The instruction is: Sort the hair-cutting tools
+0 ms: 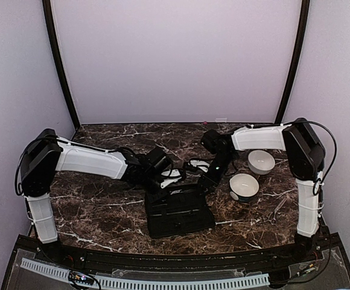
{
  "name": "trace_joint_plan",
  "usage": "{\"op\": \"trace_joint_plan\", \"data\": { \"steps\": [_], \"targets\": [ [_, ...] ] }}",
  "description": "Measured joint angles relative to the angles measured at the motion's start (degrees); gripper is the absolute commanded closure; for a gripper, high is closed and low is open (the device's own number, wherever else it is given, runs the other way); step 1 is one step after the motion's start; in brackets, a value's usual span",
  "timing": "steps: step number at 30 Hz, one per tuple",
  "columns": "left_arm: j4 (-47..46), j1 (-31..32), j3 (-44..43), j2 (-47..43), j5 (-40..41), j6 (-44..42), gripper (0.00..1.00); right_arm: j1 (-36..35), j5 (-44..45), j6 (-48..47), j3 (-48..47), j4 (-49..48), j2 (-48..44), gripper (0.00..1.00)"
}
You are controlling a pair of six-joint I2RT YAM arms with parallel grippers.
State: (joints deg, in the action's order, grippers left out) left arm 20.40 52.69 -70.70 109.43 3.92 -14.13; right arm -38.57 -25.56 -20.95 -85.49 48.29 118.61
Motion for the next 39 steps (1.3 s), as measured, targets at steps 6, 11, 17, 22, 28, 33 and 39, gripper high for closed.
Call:
{"op": "trace_joint_plan", "data": {
  "steps": [6, 11, 17, 22, 28, 33, 39],
  "targets": [
    [-1.01, 0.22, 1.14, -2.03, 0.55, -0.15, 0.72, -0.09, 1.75, -0.22, 0.00, 0.15, -0.15, 0.37],
    [1.60, -0.20, 3.26, -7.52, 4.61, -1.44, 0.69, 0.81, 4.07, -1.05, -0.31, 1.86, -2.64, 0.36],
    [4.37, -1.40, 3.17, -18.60, 10.08, -1.95, 0.46, 5.77, 4.26, -2.86, -6.91, 6.73, -9.42, 0.36],
    [4.02, -1.97, -0.74, -23.34, 14.67, 2.38, 0.33, 11.10, 4.74, -4.81, -5.07, 8.44, -20.39, 0.37],
    [1.88, -1.97, -5.86, -21.53, 8.81, 12.13, 0.30, 14.91, 6.49, -8.87, 7.91, 10.64, -36.24, 0.36],
    [-4.00, -1.95, -5.38, -20.20, 0.55, 17.79, 0.30, 18.86, 10.14, -13.16, 19.21, 12.44, -45.55, 0.38],
    [-6.40, -1.49, -5.57, -16.92, -1.57, 18.43, 0.33, 23.34, 19.15, -18.58, 34.91, 13.66, -51.08, 0.41]
  ]
}}
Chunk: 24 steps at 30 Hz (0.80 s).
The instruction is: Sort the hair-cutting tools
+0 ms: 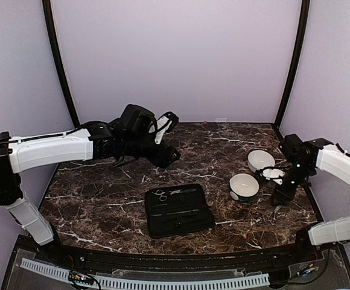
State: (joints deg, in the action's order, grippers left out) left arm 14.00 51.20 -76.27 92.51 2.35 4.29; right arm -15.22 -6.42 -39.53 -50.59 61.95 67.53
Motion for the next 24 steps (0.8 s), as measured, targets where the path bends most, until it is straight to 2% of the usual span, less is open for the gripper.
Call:
{"op": "trace_joint_plan", "data": {
  "steps": [4, 8, 16, 24],
  "targets": [
    [-0.83, 0.09, -0.17, 0.17, 0.07, -1.25, 0.33, 1.29, 5.14, -2.71, 6.67, 0.24, -3.80, 0.46],
    [-1.25, 0.07, -0.26, 0.17, 0.13, -1.73, 0.35, 3.58, 8.04, -4.74, 8.87, -1.51, -3.58, 0.60],
    [-2.01, 0.09, 0.87, 0.07, 0.02, -1.73, 0.35, 6.25, 12.98, -7.63, 13.16, -8.61, 1.29, 0.67],
    [-2.25, 0.09, 3.52, -0.61, -0.09, -1.73, 0.36, 6.29, 16.31, -10.25, 15.26, -12.52, 1.99, 0.68]
  ]
}}
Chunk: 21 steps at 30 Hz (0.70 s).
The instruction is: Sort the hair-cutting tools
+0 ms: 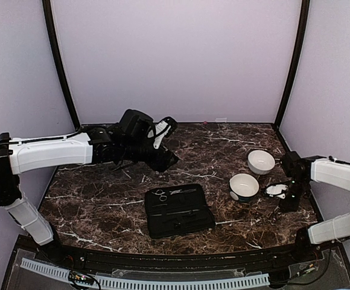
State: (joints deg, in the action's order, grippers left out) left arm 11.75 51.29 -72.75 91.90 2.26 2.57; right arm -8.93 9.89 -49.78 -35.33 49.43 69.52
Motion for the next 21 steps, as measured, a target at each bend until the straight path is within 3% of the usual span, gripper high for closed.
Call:
{"op": "trace_joint_plan", "data": {
  "steps": [21],
  "targets": [
    [-0.35, 0.00, 0.57, -0.79, -1.18, 0.04, 0.37, 0.85, 2.51, 1.49, -0.83, -10.36, 7.15, 0.85]
  ]
}}
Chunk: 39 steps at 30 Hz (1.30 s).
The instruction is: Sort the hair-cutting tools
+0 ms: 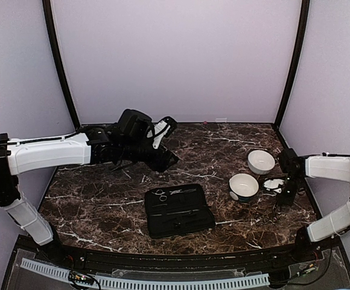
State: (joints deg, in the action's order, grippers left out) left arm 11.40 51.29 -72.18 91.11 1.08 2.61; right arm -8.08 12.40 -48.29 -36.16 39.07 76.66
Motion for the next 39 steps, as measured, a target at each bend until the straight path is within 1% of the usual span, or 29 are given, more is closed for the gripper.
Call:
{"op": "trace_joint_plan", "data": {
  "steps": [2, 5, 11, 16, 17, 20, 24, 29, 34, 39],
  "targets": [
    [0.00, 0.07, 0.02, -0.17, 0.00, 0.04, 0.37, -0.44, -1.27, 0.63, -0.61, -0.74, 0.61, 0.84],
    [0.00, 0.20, 0.02, -0.26, -0.07, 0.20, 0.37, -3.06, -4.48, 1.51, -0.68, -1.64, 0.35, 0.83],
    [0.00, 0.66, 0.02, -0.26, -0.24, 0.22, 0.37, -8.90, -12.00, 3.85, -0.68, -1.99, -3.26, 0.81],
    [0.09, 1.09, 0.02, -0.26, -0.44, 0.17, 0.37, -9.14, -13.73, 5.66, -0.68, -1.40, -3.76, 0.78],
    [0.20, 1.18, 0.02, -0.26, -0.44, 0.17, 0.37, -9.14, -13.73, 5.90, -0.68, -1.11, -4.22, 0.74],
    [0.55, 1.55, 0.02, -0.26, -0.44, 0.15, 0.36, -9.14, -13.68, 7.30, -0.70, 0.46, -6.62, 0.55],
    [0.70, 1.97, 0.02, -0.26, -0.44, 0.15, 0.37, -9.14, -13.33, 9.79, -1.57, 2.93, -7.48, 0.50],
    [0.74, 2.25, -0.09, -0.15, -0.42, 0.15, 0.37, -9.14, -11.72, 12.57, -1.75, 4.09, -4.28, 0.50],
    [1.07, 2.60, -0.42, 0.35, -0.42, 0.13, 0.38, -9.14, -10.29, 13.97, -1.75, 3.80, -1.70, 0.56],
    [1.70, 2.93, -0.44, 0.46, -0.42, 0.13, 0.39, -9.18, -11.93, 14.78, -1.79, 3.72, 1.36, 0.60]
  ]
}}
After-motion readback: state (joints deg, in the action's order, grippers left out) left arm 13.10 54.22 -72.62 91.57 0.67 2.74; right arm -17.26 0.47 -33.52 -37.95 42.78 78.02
